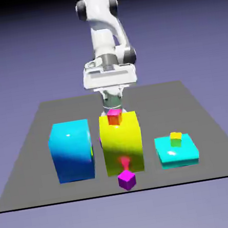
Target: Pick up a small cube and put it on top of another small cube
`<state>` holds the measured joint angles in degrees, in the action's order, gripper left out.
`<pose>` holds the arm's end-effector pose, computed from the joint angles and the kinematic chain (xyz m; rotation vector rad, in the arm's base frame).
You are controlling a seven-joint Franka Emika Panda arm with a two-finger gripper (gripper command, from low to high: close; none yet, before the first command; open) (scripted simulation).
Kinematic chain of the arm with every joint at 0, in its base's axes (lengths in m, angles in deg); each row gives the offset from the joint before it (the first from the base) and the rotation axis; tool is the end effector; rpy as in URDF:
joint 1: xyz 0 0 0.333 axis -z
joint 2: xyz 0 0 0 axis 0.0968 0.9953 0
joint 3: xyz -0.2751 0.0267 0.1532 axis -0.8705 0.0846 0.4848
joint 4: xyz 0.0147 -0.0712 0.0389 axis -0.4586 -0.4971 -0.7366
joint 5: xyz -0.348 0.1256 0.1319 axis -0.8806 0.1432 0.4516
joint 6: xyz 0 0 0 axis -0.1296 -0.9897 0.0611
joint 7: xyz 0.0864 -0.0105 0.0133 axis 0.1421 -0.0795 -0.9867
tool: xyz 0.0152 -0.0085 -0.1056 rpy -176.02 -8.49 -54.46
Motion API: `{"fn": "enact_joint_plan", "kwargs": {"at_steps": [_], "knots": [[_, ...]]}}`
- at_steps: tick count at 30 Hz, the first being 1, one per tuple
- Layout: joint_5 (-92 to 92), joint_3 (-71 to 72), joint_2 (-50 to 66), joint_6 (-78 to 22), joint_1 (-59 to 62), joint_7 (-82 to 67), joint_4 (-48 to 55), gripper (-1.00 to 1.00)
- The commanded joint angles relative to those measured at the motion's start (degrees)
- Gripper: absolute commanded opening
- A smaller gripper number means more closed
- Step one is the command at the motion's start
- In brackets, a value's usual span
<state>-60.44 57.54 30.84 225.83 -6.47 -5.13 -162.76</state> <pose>0.4010 0.0086 0.4531 -2.5444 0.9247 -0.9904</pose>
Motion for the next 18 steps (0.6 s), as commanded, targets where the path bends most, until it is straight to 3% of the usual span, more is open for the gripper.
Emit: {"fn": "enact_joint_plan", "kwargs": {"at_steps": [1,18], "knots": [[-0.72,0.14,2.08,-2.14,-0.19,-0.51,1.78,0.00],[-12.92,2.45,37.38,-38.45,-3.35,-9.17,32.03,0.00]]}}
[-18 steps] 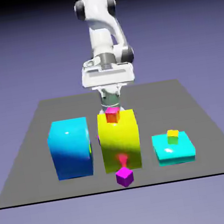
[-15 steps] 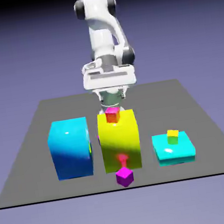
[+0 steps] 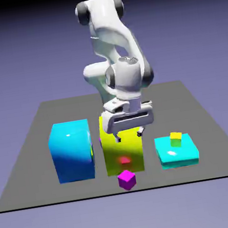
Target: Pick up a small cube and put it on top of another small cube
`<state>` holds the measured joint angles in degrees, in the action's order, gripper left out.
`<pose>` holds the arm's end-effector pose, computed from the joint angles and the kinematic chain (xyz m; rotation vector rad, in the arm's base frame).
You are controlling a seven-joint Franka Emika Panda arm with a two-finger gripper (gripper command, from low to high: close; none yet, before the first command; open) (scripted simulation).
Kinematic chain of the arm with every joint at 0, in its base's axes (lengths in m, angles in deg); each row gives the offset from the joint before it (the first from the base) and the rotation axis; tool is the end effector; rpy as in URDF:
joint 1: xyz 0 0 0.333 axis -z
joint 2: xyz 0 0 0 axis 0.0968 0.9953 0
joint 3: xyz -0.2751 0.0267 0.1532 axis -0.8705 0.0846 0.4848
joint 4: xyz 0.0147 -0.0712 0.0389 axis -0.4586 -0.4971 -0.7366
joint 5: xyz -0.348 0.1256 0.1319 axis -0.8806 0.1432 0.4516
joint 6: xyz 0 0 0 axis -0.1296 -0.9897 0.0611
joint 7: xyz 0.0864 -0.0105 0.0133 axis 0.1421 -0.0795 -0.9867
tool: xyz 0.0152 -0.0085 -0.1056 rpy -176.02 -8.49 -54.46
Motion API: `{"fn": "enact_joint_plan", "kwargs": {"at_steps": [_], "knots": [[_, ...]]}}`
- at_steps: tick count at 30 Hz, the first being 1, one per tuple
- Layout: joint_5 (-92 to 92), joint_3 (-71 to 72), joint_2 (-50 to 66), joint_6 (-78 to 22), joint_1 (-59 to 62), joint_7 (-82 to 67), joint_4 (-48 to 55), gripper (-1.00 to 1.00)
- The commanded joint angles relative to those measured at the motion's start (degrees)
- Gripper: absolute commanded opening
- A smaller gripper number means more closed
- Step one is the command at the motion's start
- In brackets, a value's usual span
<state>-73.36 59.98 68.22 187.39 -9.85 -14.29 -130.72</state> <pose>0.5380 0.0606 0.3204 2.9464 -0.4216 0.0604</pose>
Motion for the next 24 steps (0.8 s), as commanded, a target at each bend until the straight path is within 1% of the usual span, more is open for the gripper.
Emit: {"fn": "enact_joint_plan", "kwargs": {"at_steps": [1,15,17,20,21,22,23,24], "knots": [[-0.72,0.14,2.08,-2.14,-0.15,-0.51,1.78,0.00],[-10.77,2.04,31.15,-32.04,-2.75,-7.64,26.70,0.00],[-11.08,2.10,32.03,-32.95,-2.83,-7.86,27.45,0.00],[-12.91,1.00,34.78,-25.48,-1.57,-6.19,22.70,0.00],[-13.06,0.91,35.00,-24.87,-1.46,-6.05,22.31,0.00],[-13.06,0.91,35.00,-24.87,-1.46,-6.05,22.31,-1.00],[-13.06,0.91,35.00,-24.87,-1.46,-6.05,22.31,-1.00],[-12.45,1.28,34.09,-27.35,-1.88,-6.61,23.89,-1.00]]}}
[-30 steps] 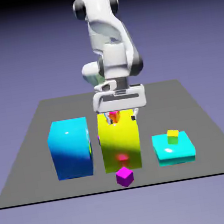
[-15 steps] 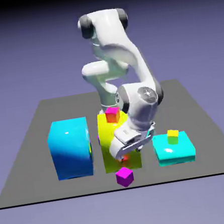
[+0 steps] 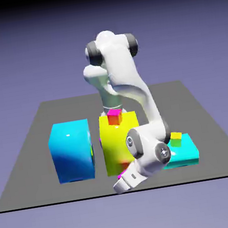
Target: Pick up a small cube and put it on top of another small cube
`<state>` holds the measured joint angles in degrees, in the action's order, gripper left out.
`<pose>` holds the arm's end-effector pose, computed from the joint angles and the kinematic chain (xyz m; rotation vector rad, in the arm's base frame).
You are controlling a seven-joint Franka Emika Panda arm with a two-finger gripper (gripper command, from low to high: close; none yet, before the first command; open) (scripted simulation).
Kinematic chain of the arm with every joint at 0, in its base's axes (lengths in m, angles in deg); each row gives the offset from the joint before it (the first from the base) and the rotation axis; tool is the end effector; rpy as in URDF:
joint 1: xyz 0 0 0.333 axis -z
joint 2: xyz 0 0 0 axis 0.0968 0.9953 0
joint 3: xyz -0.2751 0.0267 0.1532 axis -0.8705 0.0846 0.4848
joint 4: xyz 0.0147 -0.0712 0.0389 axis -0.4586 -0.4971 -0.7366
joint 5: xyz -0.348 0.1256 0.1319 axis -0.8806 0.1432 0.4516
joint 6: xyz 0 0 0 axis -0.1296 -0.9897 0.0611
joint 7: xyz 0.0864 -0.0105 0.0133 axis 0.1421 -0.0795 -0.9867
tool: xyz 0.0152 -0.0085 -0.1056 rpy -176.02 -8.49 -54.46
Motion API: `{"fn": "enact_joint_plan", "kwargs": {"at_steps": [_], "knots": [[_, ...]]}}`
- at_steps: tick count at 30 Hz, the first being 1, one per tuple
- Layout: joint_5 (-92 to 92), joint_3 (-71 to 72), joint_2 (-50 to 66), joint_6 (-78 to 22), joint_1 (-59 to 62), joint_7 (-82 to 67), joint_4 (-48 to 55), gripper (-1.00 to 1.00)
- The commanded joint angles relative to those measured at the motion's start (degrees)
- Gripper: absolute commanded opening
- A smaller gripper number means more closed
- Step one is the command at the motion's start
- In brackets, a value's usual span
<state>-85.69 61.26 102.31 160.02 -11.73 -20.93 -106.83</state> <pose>0.5676 0.0652 0.1181 2.5374 -0.0031 -0.6906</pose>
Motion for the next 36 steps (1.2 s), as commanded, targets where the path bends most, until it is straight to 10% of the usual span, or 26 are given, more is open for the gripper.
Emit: {"fn": "enact_joint_plan", "kwargs": {"at_steps": [1,36], "knots": [[0.49,0.37,-0.92,-2.48,-0.42,-0.52,1.58,-1.00],[83.61,-53.84,-53.43,54.27,-16.99,-8.28,-27.76,-1.00]]}}
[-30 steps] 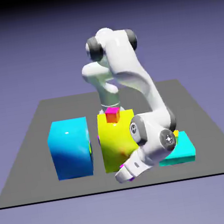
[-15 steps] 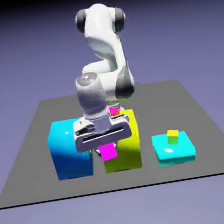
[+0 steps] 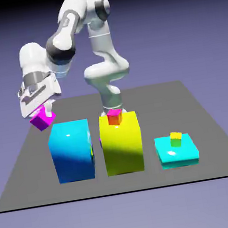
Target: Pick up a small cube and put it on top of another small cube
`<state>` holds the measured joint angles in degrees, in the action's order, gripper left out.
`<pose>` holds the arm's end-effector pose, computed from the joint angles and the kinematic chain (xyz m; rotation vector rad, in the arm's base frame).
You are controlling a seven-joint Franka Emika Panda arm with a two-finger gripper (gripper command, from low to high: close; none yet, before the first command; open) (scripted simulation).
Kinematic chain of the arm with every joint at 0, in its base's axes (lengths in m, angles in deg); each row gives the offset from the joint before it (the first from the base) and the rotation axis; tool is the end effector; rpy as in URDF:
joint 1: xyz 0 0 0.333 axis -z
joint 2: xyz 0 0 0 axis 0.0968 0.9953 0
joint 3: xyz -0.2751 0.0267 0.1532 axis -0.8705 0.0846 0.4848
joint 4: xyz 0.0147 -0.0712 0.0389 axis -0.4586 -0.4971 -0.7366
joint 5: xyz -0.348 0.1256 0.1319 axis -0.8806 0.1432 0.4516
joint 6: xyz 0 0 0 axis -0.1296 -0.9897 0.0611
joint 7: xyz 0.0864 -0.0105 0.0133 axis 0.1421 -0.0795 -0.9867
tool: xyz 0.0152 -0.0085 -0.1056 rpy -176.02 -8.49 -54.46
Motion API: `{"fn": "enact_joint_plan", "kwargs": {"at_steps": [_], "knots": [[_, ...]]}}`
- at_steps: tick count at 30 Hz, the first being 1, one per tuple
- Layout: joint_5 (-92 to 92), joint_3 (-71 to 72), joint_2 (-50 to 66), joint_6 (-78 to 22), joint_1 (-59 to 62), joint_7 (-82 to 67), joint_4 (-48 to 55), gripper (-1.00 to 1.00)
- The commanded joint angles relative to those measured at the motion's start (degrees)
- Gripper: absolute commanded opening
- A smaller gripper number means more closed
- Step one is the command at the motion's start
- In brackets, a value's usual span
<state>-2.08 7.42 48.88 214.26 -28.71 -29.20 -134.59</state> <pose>0.4485 -0.2871 0.4604 -1.5499 1.7348 -0.7091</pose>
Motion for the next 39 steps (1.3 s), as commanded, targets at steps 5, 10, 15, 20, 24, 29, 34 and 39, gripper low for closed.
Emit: {"fn": "enact_joint_plan", "kwargs": {"at_steps": [5,10,15,20,24,29,34,39], "knots": [[12.47,-8.04,-7.90,9.04,-2.24,-1.30,-4.92,-1.00],[24.93,-16.08,-15.81,18.05,-4.48,-2.58,-9.84,-1.00],[37.39,-24.11,-23.71,27.06,-6.72,-3.87,-14.75,-1.00],[49.85,-32.15,-31.61,36.07,-8.95,-5.16,-19.67,-1.00],[59.79,-35.91,-39.43,42.75,-8.59,-8.68,-25.62,-1.00],[70.65,-36.76,-49.81,49.43,-5.56,-15.59,-34.63,-1.00],[68.74,-37.05,-51.64,48.39,-6.05,-13.35,-38.55,-1.00],[57.26,-39.98,-48.26,42.19,-11.36,-0.90,-40.72,-1.00]]}}
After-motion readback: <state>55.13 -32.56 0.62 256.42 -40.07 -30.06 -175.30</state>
